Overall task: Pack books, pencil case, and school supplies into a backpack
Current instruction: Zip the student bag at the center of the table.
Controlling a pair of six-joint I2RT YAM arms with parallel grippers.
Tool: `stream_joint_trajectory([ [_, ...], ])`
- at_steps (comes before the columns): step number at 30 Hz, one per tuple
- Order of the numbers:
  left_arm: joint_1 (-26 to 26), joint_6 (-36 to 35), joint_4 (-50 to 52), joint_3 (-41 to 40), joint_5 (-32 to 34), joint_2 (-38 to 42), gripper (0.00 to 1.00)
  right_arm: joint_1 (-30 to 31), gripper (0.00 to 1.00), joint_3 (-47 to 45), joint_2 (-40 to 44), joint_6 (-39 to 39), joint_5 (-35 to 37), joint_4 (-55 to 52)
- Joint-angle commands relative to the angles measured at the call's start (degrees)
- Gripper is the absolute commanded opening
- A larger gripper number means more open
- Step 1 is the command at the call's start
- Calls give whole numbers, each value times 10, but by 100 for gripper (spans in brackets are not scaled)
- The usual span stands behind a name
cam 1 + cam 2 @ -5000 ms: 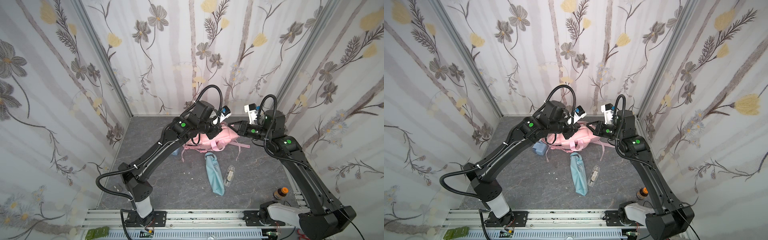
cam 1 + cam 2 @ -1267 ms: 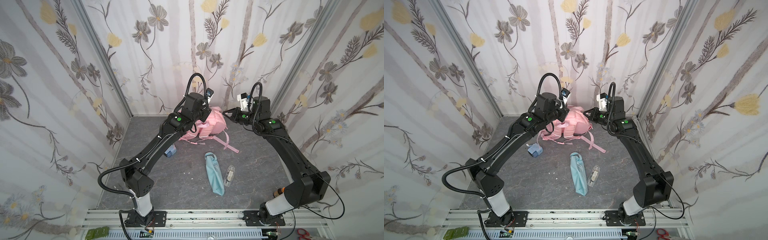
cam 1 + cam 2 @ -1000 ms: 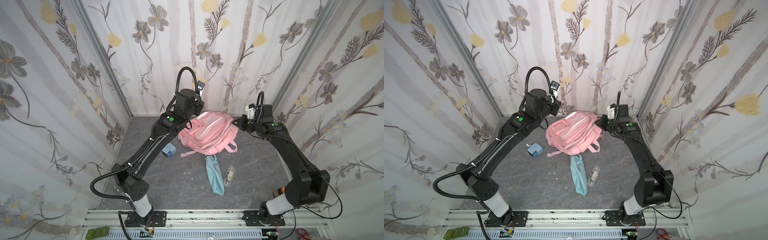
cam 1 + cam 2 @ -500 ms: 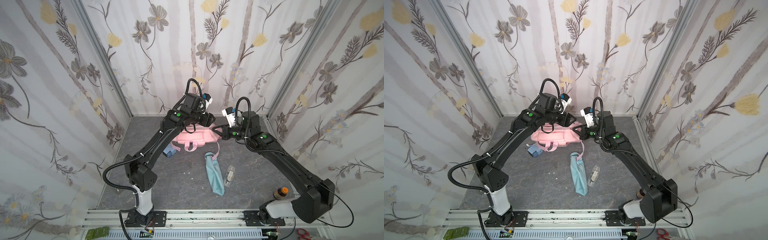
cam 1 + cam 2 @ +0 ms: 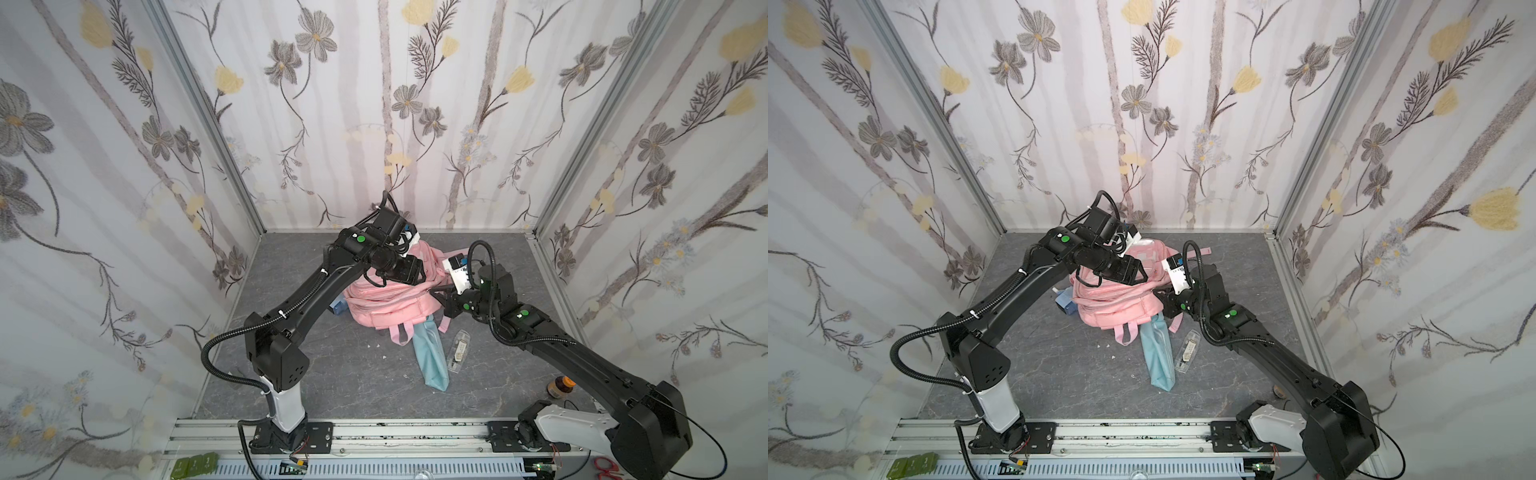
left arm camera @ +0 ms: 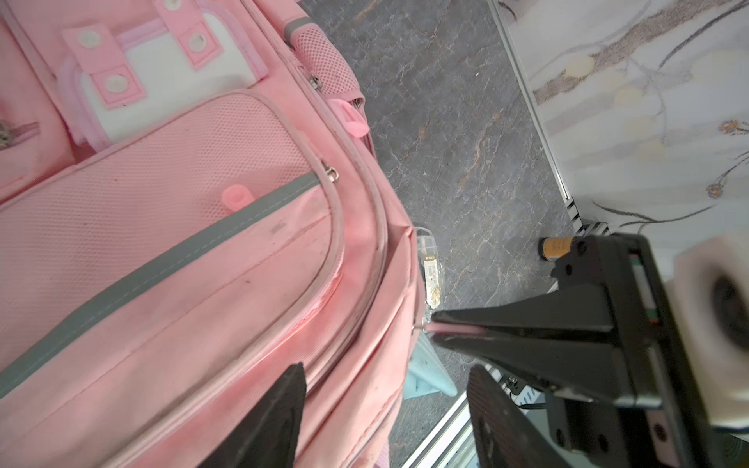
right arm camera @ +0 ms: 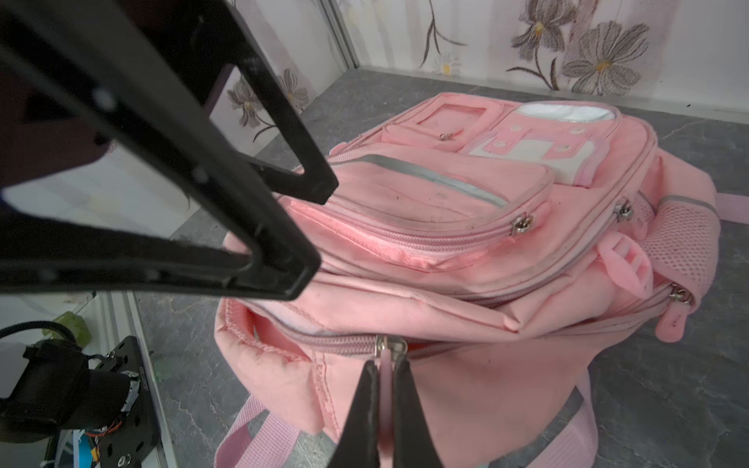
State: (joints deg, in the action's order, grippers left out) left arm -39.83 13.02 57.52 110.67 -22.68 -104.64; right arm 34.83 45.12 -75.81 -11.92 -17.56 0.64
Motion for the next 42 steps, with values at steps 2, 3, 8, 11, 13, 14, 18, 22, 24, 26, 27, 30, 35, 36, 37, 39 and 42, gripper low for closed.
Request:
stream_joint_trajectory([
  [2, -25, 17, 28, 40, 19, -42, 66, 41, 0, -67, 22, -19, 66, 137],
  [3, -34, 11, 45, 59, 29, -60, 66, 51, 0, -81, 27, -21, 76, 152],
  [8, -65, -18, 123, 127, 85, -127, 66, 66, 0, -102, 40, -27, 100, 174],
  [11, -72, -21, 135, 115, 119, -131, 66, 69, 0, -104, 55, -26, 115, 168],
  [13, -74, -24, 152, 115, 131, -137, 65, 70, 0, -108, 68, -26, 126, 167],
  [14, -74, -25, 154, 113, 129, -138, 64, 70, 0, -112, 73, -26, 131, 166],
  [18, -75, -17, 138, 96, 103, -137, 53, 73, 0, -125, 99, -24, 154, 167],
  [22, -74, -11, 130, 98, 88, -150, 34, 78, 0, -140, 122, -22, 178, 181],
  [24, -73, -3, 116, 98, 91, -148, 19, 77, 0, -142, 122, -18, 180, 180],
  [26, -68, 12, 95, 98, 96, -139, 0, 78, 0, -137, 116, -16, 182, 166],
  [27, -65, 20, 83, 97, 97, -134, 0, 79, 0, -137, 114, -15, 184, 161],
  [30, -48, 61, 32, 93, 109, -107, 0, 83, 0, -148, 111, -21, 197, 155],
  [35, -14, 149, -90, 52, 98, -50, 0, 84, 0, -173, 106, -33, 211, 168],
  [36, -10, 160, -111, 42, 88, -42, 0, 84, 0, -174, 102, -34, 211, 169],
  [37, -6, 166, -133, 33, 74, -36, 0, 83, 0, -173, 98, -35, 214, 170],
  [39, -4, 172, -163, 21, 62, -28, 0, 83, 0, -166, 90, -38, 216, 175],
  [42, -4, 164, -205, -4, 33, -17, 0, 83, 0, -141, 76, -39, 204, 176],
])
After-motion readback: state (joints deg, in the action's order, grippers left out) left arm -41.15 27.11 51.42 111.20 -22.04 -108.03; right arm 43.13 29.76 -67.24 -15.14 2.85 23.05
